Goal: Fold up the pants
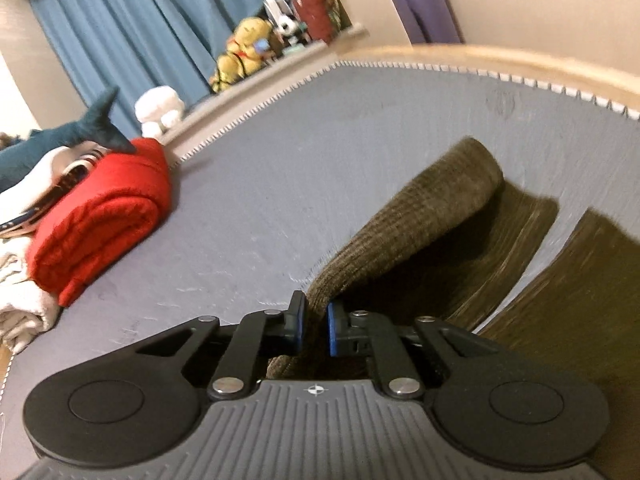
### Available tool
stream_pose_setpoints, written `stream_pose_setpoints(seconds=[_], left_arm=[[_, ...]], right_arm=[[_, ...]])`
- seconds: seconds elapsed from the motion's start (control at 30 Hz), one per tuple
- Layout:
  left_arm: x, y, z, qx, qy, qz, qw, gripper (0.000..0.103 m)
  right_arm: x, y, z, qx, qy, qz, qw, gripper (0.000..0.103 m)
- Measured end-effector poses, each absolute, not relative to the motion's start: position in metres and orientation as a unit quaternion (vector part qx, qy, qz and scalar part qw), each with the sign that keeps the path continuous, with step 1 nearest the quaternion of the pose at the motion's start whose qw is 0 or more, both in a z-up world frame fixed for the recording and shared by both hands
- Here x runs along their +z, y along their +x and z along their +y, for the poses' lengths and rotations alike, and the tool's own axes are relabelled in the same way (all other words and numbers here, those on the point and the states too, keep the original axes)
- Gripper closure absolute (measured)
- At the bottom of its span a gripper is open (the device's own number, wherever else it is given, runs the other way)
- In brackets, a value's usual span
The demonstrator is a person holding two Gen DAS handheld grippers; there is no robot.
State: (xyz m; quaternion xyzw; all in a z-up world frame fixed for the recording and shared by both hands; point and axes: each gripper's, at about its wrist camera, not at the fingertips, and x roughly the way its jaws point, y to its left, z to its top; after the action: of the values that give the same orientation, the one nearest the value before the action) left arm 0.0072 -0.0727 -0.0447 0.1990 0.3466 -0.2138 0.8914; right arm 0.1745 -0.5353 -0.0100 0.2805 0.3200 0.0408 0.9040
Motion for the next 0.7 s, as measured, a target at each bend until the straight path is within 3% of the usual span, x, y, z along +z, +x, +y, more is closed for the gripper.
stream_pose_setpoints(seconds=[0.2,0.43,0.47,0.6,0.7], left_arm=[[-0.021,-0.025,-0.048,-0.246,0.195,0.330,0.890,0.097],[-0.041,-0.039,-0.054,-0.263,0.211,0.381,0.861,0.095],[-0.046,-0.039,-0.057,-0.263,0.217,0.389,0.856,0.091],[-0.032,-0.026,-0.056,-0.272,0.146,0.391,0.867,0.052],[-0.017,-0.015,-0.050,-0.267,0.073,0.379,0.883,0.051]], right_arm=[[0.024,0.117,-0.542,0.068,0.217,0.328,0.917,0.093],[-0.014,0.077,-0.549,0.112,0.137,0.462,0.869,0.092],[-0.027,0.077,-0.551,0.119,0.136,0.482,0.857,0.092],[-0.043,0.079,-0.570,0.111,0.196,0.489,0.843,0.088],[-0.028,0.081,-0.577,0.112,0.230,0.460,0.850,0.084]])
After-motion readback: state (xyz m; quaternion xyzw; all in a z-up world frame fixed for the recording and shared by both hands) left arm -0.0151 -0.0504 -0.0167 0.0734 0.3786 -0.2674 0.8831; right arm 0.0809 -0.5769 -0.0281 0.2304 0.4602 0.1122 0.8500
